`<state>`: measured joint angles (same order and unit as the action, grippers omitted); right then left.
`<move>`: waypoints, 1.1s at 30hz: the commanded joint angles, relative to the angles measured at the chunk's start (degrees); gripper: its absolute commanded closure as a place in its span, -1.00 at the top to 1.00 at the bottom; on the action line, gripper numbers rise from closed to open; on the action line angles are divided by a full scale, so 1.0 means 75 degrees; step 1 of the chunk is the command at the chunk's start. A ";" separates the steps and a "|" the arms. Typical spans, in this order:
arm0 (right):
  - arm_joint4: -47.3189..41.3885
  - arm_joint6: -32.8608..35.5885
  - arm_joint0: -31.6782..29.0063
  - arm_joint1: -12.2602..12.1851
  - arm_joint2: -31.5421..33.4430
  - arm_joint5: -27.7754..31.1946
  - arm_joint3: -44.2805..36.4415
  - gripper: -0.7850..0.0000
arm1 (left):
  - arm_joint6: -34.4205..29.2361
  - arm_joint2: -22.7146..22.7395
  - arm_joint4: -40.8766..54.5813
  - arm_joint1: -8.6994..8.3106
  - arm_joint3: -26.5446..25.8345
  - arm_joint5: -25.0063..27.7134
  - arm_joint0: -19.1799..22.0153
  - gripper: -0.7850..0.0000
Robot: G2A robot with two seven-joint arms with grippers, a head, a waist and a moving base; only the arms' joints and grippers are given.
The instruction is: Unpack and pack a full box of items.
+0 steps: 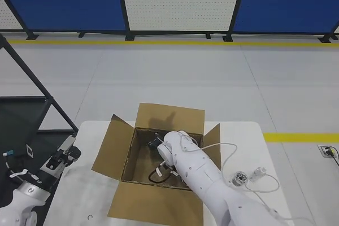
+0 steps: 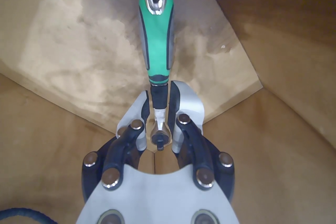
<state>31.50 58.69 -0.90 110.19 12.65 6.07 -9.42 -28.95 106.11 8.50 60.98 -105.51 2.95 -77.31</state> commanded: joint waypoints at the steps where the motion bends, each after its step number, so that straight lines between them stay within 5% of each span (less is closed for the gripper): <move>1: -0.0041 -0.0087 0.0089 -0.0005 0.0063 0.0131 0.0012 -0.48 | 0.0000 0.0000 0.0000 0.0000 0.0000 0.0000 0.0000 1.00; 13: -0.0065 -0.0660 0.0500 -0.0076 0.0356 0.0549 -0.0203 -0.33 | 0.0000 0.0000 0.0000 0.0000 0.0000 0.0000 0.0000 1.00; 22: 0.0207 -0.1028 0.0796 -0.0251 0.0509 0.0834 -0.0743 0.00 | 0.0000 0.0000 0.0000 0.0000 0.0000 0.0000 0.0000 1.00; 33: 0.0479 -0.1759 0.1070 -0.0949 0.1039 0.1379 -0.1809 0.39 | 0.0000 0.0000 0.0000 0.0000 0.0000 0.0000 0.0000 1.00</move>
<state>34.91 45.95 7.00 103.78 19.95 15.74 -22.27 -28.95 106.11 8.50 60.98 -105.51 2.95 -77.31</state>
